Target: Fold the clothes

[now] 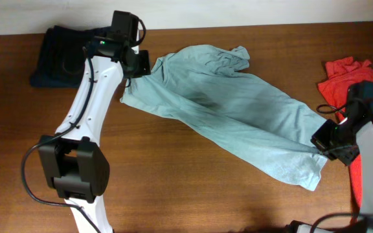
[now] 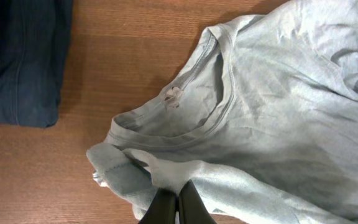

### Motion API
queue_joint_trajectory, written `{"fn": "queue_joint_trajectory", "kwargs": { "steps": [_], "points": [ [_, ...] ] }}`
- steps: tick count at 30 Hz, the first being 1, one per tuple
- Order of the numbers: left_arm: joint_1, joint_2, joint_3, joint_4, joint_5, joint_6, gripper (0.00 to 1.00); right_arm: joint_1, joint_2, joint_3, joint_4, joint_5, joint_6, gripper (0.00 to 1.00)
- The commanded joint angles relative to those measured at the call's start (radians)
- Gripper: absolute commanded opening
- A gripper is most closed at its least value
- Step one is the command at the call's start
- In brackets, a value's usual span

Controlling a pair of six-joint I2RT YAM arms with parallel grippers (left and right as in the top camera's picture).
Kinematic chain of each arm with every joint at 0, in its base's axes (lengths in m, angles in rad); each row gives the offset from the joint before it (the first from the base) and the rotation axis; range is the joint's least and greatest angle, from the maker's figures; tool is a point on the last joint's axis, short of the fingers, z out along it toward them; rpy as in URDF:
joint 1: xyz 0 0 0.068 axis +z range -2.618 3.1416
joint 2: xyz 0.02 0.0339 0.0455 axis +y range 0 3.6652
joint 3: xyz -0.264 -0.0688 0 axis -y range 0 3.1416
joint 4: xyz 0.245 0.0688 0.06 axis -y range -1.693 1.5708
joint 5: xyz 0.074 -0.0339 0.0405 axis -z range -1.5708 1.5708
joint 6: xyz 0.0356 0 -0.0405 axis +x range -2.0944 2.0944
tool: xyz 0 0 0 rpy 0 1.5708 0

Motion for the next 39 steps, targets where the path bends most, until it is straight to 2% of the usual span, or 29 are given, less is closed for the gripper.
{"fn": "queue_joint_trajectory", "kwargs": {
  "steps": [1, 15, 17, 18, 20, 21, 23, 24, 25, 27, 29, 30, 31, 32, 34, 35, 36, 38, 39],
  "points": [
    [-0.007, 0.04, 0.024, 0.017, -0.03, 0.039, 0.0, -0.008, 0.066, -0.005, 0.039, 0.017, 0.011, 0.04],
    [-0.025, 0.146, 0.024, 0.182, -0.029, 0.046, 0.01, -0.008, 0.199, -0.007, 0.225, 0.065, 0.012, 0.04],
    [-0.026, 0.146, 0.024, 0.195, -0.029, 0.047, 0.02, -0.007, 0.212, -0.007, 0.241, 0.065, 0.011, 0.08],
    [-0.027, 0.146, 0.024, 0.204, -0.029, 0.048, 0.07, -0.007, 0.217, -0.007, 0.249, 0.066, 0.011, 0.15],
    [-0.028, 0.146, 0.024, 0.236, -0.018, 0.072, 0.2, -0.007, 0.22, -0.007, 0.27, 0.066, 0.001, 0.37],
    [-0.028, 0.146, 0.024, 0.254, -0.018, 0.072, 0.31, -0.007, 0.22, -0.007, 0.286, 0.065, -0.019, 0.5],
    [-0.028, 0.146, 0.043, 0.268, 0.003, 0.072, 0.62, -0.007, 0.22, -0.007, 0.32, 0.066, -0.067, 0.68],
    [-0.028, 0.146, 0.06, 0.267, 0.026, 0.073, 0.64, -0.007, 0.22, -0.006, 0.335, 0.065, -0.084, 0.71],
    [-0.028, 0.146, 0.093, 0.255, 0.057, 0.09, 0.71, -0.006, 0.22, -0.004, 0.351, 0.059, -0.098, 0.72],
    [-0.028, 0.145, 0.151, 0.207, 0.058, 0.091, 0.73, -0.005, 0.22, 0.007, 0.353, 0.002, -0.15, 0.72],
    [-0.027, 0.145, 0.224, 0.121, 0.058, 0.091, 0.7, 0.005, 0.218, 0.019, 0.343, -0.138, -0.245, 0.72],
    [-0.027, 0.145, 0.27, 0.047, 0.058, 0.09, 0.48, 0.023, 0.218, 0.024, 0.323, -0.22, -0.296, 0.72],
    [-0.027, 0.145, 0.286, 0.001, 0.058, 0.09, 0.32, 0.039, 0.218, 0.024, 0.309, -0.245, -0.313, 0.71],
    [-0.028, 0.145, 0.288, -0.068, 0.058, 0.09, 0.03, 0.073, 0.219, 0.024, 0.281, -0.243, -0.313, 0.7],
    [-0.028, 0.153, 0.272, -0.13, 0.058, 0.09, 0.01, 0.116, 0.219, 0.024, 0.262, -0.239, -0.313, 0.59],
    [-0.028, 0.159, 0.266, -0.152, 0.057, 0.088, 0.01, 0.134, 0.219, 0.024, 0.259, -0.236, -0.313, 0.51],
    [-0.027, 0.172, 0.26, -0.186, 0.057, 0.087, 0.01, 0.156, 0.219, 0.022, 0.26, -0.236, -0.313, 0.38],
    [-0.026, 0.196, 0.26, -0.223, 0.057, 0.087, 0.01, 0.193, 0.22, 0.02, 0.259, -0.228, -0.313, 0.23],
    [-0.026, 0.214, 0.26, -0.24, 0.057, 0.087, 0.0, 0.207, 0.22, 0.019, 0.259, -0.226, -0.313, 0.19]
  ]
}}
